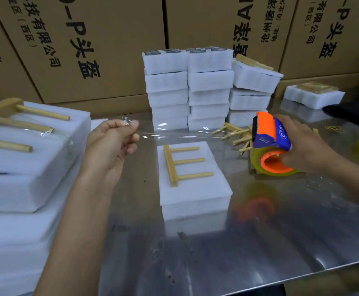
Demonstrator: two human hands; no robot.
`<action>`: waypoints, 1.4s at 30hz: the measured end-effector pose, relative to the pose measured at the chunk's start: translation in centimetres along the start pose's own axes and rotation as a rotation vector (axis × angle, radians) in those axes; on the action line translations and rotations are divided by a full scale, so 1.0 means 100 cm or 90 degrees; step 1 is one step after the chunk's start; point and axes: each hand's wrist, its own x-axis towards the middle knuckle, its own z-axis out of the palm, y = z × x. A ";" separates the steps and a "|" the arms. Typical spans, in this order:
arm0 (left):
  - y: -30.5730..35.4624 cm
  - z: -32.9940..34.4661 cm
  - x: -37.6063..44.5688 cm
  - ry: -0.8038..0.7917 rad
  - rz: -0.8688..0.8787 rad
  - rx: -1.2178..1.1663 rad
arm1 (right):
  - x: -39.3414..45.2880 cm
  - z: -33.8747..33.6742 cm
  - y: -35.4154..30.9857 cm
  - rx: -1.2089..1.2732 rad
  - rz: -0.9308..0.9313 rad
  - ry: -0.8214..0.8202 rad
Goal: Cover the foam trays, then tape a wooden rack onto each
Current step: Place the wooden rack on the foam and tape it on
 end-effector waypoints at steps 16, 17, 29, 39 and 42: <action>-0.078 -0.049 0.016 0.081 -0.119 0.069 | -0.011 -0.002 0.014 0.248 -0.030 -0.145; -0.078 -0.050 0.016 0.082 -0.119 0.069 | -0.011 -0.001 0.014 0.246 -0.033 -0.147; -0.075 -0.052 0.023 0.095 -0.101 0.057 | 0.007 -0.003 0.008 0.188 -0.081 -0.150; -0.103 -0.043 0.022 0.158 -0.115 0.315 | 0.033 -0.005 0.001 0.116 -0.090 -0.200; -0.129 -0.031 0.015 0.100 -0.080 0.578 | 0.032 -0.002 0.004 0.133 -0.084 -0.194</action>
